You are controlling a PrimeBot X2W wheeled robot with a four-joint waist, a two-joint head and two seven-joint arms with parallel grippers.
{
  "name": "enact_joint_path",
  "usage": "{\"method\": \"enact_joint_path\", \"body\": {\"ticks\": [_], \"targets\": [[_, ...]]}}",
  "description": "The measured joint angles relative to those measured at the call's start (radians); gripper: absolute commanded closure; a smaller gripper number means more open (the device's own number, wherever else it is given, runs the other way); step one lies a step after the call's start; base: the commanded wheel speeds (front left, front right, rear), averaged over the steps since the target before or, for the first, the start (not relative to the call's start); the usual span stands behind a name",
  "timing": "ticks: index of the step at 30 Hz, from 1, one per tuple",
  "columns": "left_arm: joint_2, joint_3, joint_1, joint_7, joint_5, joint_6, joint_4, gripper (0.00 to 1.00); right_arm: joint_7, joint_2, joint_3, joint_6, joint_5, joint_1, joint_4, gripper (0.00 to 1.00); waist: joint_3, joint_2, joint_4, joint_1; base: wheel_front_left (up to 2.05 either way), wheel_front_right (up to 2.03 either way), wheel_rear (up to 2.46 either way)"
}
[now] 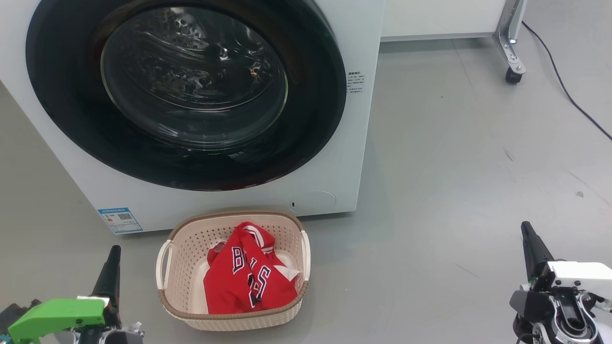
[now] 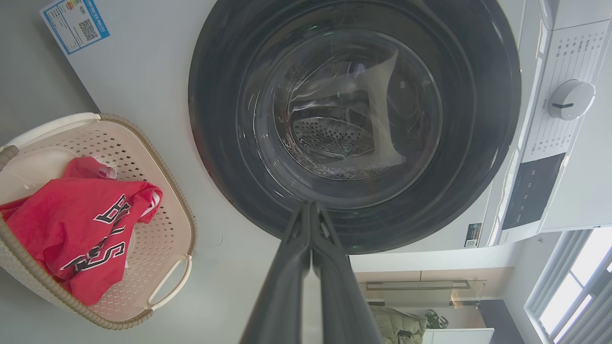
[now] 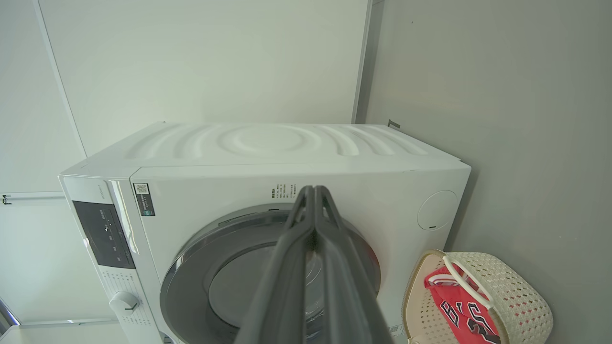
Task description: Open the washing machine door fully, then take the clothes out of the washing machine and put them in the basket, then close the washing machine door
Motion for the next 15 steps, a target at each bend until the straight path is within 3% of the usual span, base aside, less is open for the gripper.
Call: {"method": "enact_joint_path", "body": {"ticks": [15], "targets": [[0.000, 0.000, 0.000, 0.001, 0.000, 0.000, 0.000, 1.00, 0.000, 0.000, -0.001, 0.000, 0.000, 0.000, 0.000, 1.00, 0.000, 0.0000, 0.000, 0.0000, 0.00, 0.00, 0.00]]}}
